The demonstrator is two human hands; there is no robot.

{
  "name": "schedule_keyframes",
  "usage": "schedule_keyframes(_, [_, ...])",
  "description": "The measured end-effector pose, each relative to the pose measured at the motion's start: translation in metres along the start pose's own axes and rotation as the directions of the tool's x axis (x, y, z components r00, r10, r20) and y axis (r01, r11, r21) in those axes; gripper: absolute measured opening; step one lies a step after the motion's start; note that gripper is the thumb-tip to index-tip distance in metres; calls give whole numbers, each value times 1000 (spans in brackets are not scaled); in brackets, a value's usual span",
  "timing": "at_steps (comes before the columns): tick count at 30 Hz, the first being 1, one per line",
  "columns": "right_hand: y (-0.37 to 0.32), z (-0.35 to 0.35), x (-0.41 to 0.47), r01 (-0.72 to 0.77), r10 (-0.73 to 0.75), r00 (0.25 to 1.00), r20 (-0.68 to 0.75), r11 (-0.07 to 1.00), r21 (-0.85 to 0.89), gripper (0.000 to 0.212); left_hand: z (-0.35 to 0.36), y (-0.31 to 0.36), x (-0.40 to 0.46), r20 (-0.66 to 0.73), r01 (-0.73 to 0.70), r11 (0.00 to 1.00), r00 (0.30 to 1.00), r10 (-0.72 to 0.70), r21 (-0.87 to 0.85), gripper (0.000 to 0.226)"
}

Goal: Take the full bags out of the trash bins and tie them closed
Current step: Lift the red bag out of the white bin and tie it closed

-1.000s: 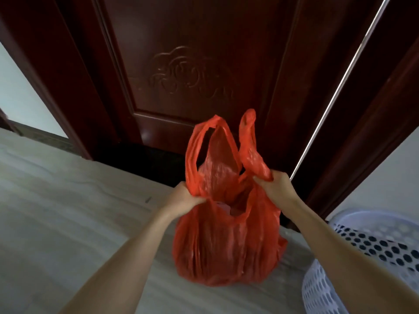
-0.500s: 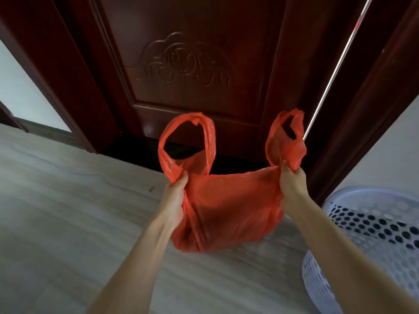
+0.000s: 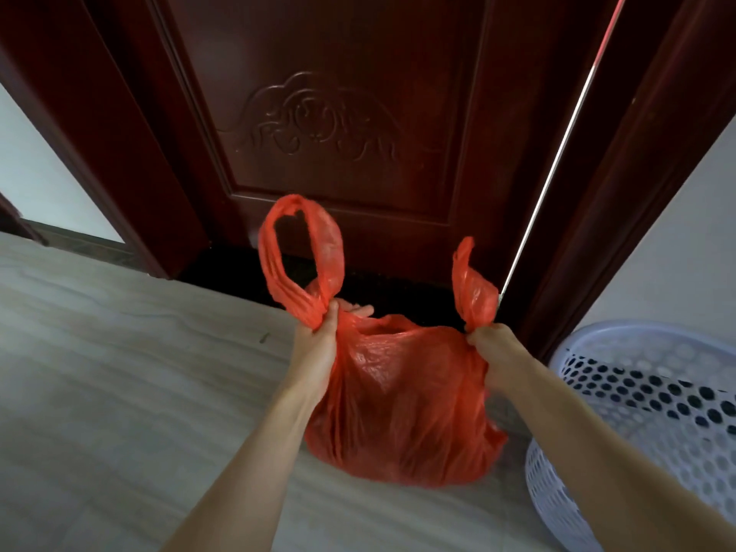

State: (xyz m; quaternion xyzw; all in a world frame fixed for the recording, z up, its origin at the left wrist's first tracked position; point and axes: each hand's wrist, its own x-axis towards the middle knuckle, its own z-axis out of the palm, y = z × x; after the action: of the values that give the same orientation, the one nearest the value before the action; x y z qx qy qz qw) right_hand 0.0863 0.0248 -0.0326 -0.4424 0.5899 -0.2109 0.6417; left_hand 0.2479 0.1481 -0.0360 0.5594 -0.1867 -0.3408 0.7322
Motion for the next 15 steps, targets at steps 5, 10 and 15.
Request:
schedule_keyframes(5, [20, -10, 5, -101, 101, 995, -8, 991, -91, 17, 7, -2, 1, -130, 80, 976, 986, -109, -205, 25])
schedule_keyframes(10, [26, -3, 9, -136, 136, 991, 4, 991, -1, 36, 9, -4, 6, -167, 129, 886, 960, -224, -446, 32])
schedule_keyframes(15, [17, 20, -13, 251, -236, 968, -85, 918, 308, 23, 11, -13, 0, -149, 321, 911, 918, -366, -259, 33])
